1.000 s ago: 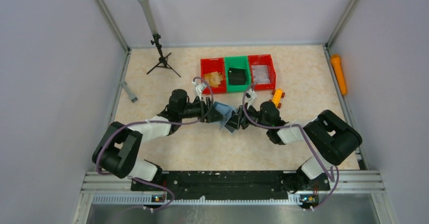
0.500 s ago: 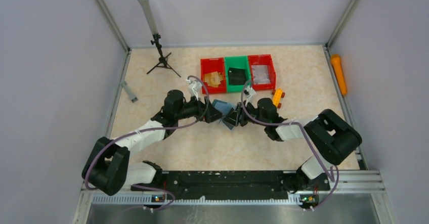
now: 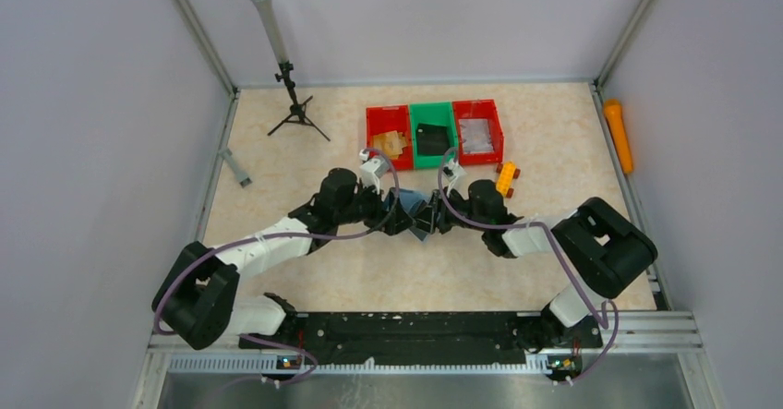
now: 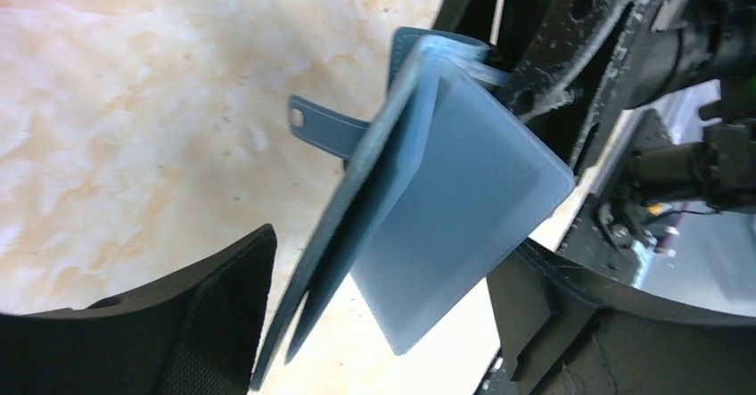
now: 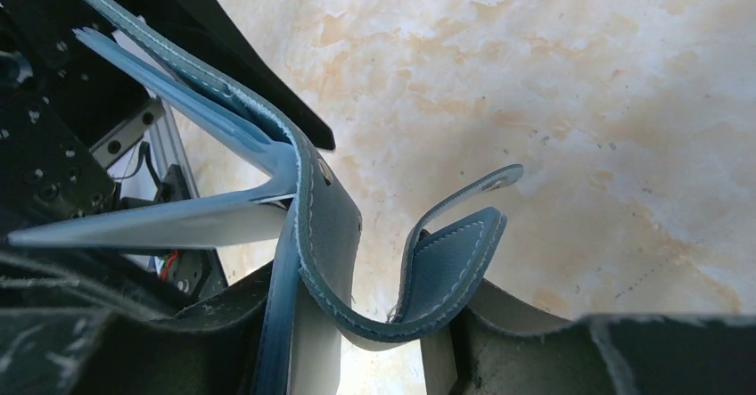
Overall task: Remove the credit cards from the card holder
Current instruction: Remove the credit card from the card holder.
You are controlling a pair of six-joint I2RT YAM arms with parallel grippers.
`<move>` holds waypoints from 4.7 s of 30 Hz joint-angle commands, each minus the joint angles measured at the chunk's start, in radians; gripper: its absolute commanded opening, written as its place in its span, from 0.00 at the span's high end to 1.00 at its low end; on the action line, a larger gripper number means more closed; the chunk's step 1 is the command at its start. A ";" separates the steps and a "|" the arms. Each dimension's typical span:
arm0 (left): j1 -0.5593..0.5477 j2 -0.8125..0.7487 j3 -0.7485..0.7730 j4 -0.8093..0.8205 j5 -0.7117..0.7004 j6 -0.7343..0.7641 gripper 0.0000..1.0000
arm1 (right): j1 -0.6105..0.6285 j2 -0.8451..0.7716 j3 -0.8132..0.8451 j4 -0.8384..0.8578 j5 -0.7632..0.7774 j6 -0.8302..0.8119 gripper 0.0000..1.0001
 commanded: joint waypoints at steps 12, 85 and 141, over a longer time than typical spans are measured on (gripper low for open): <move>0.065 -0.079 -0.004 0.023 -0.020 -0.016 0.62 | -0.009 -0.002 0.036 0.080 -0.036 -0.001 0.63; 0.221 0.095 -0.138 0.768 0.539 -0.470 0.93 | -0.092 0.048 -0.108 0.740 -0.243 0.282 0.75; 0.256 0.063 -0.188 0.874 0.540 -0.535 0.85 | -0.140 0.099 -0.123 0.859 -0.268 0.358 1.00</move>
